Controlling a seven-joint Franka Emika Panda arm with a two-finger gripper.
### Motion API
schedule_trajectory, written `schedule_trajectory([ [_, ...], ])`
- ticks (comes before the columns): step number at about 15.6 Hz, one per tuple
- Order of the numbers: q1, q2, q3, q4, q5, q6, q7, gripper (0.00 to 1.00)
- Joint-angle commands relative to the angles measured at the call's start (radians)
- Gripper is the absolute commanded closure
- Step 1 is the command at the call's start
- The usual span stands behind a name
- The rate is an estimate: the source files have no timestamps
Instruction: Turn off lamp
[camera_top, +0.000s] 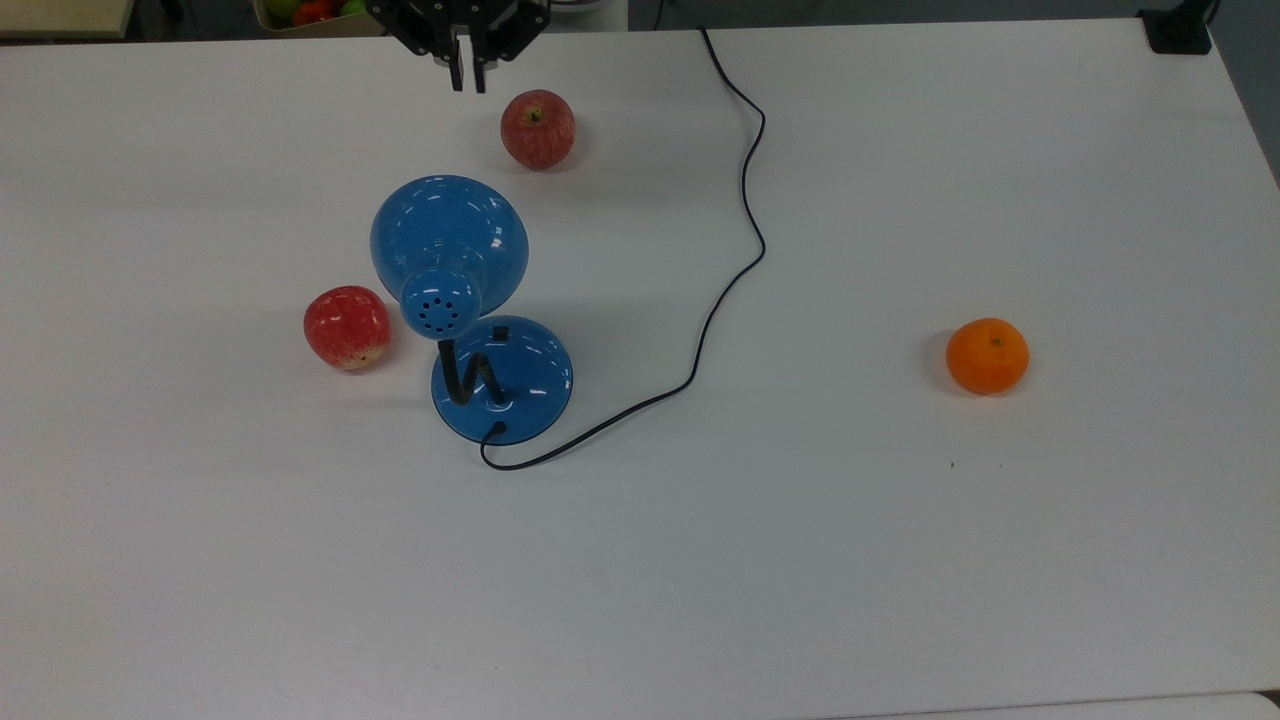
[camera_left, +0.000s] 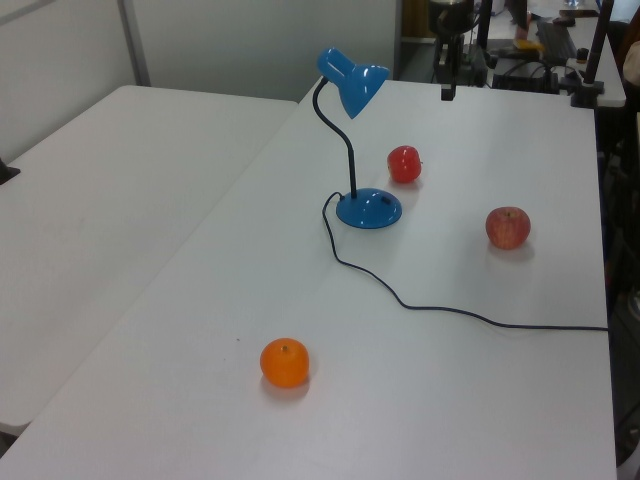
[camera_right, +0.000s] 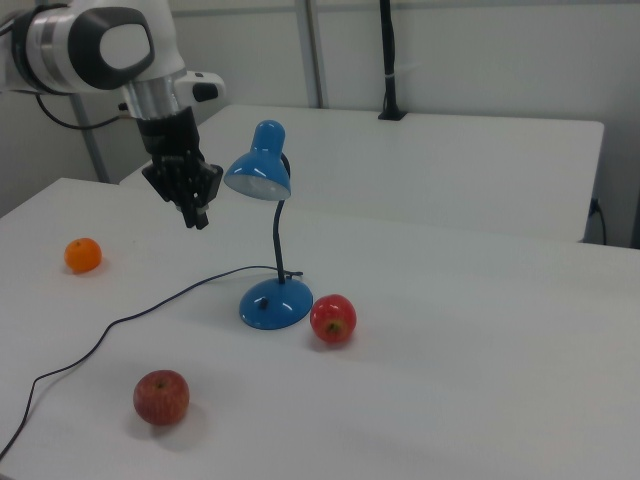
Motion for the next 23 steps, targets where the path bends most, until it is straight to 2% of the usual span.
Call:
schedule_trajectory([
  [1,0.025,-0.014,-0.001,0.009,-0.016,-0.03,0.01,0.43],
  [2,0.025,-0.015,-0.001,0.009,-0.016,-0.029,0.01,0.28],
  [3,0.025,-0.021,-0.001,0.009,-0.017,-0.029,0.01,0.26],
  [6,0.045,-0.032,-0.006,0.009,-0.017,-0.03,0.011,0.0],
  [13,0.114,-0.035,-0.032,0.009,-0.017,-0.049,0.097,0.0],
  [23,0.1,-0.037,-0.033,0.009,-0.016,-0.049,0.094,0.0],
])
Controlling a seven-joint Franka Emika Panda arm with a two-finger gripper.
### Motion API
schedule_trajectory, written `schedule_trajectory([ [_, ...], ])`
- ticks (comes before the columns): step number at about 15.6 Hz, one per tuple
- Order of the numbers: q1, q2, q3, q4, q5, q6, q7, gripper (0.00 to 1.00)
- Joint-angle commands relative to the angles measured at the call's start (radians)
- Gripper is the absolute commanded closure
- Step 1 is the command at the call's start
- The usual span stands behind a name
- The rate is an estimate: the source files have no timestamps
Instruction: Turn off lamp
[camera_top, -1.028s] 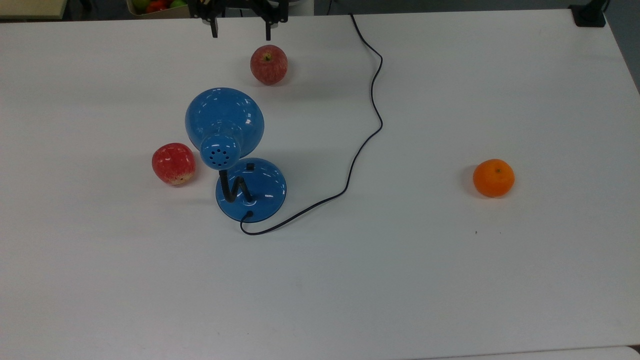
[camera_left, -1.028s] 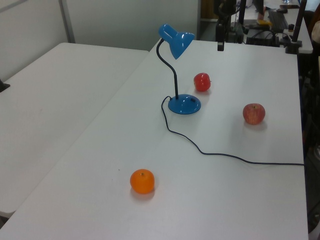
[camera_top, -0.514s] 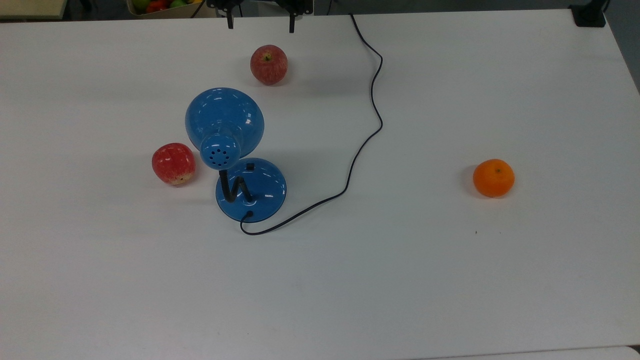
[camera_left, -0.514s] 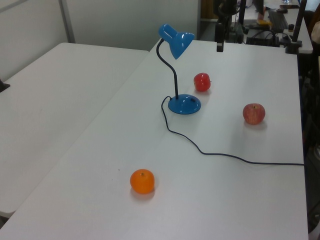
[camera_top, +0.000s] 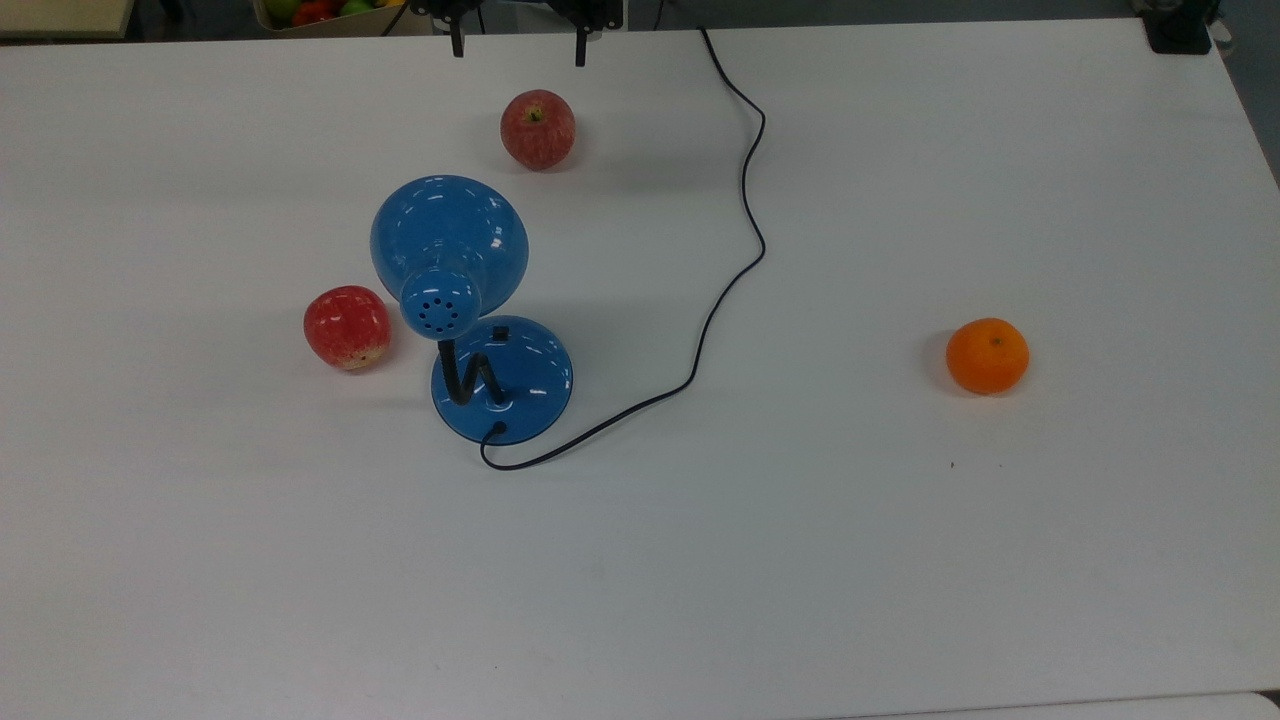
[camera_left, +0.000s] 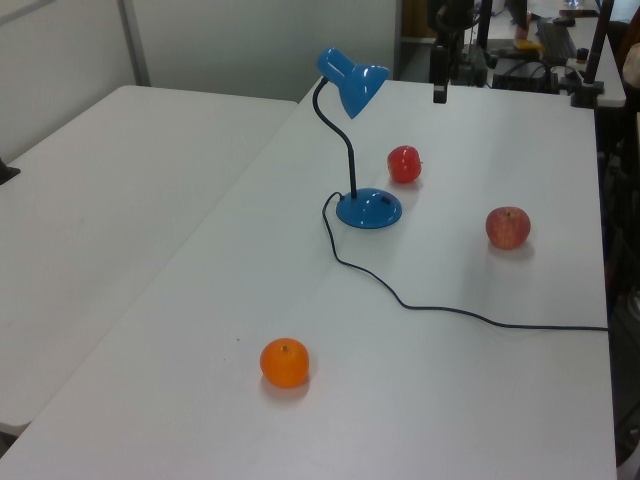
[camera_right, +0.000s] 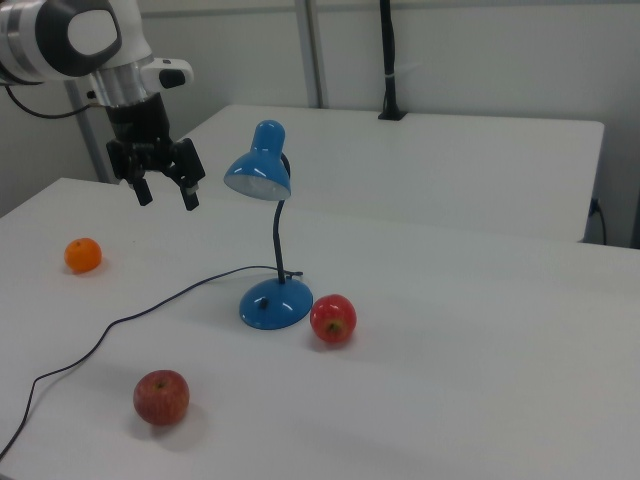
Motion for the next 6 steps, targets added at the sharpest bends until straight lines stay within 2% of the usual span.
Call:
schedule_trajectory([
  [1,0.01,-0.013,-0.015,0.002,-0.013,-0.031,0.019,0.0],
  [6,0.01,-0.013,-0.015,0.002,-0.013,-0.031,0.023,0.0],
])
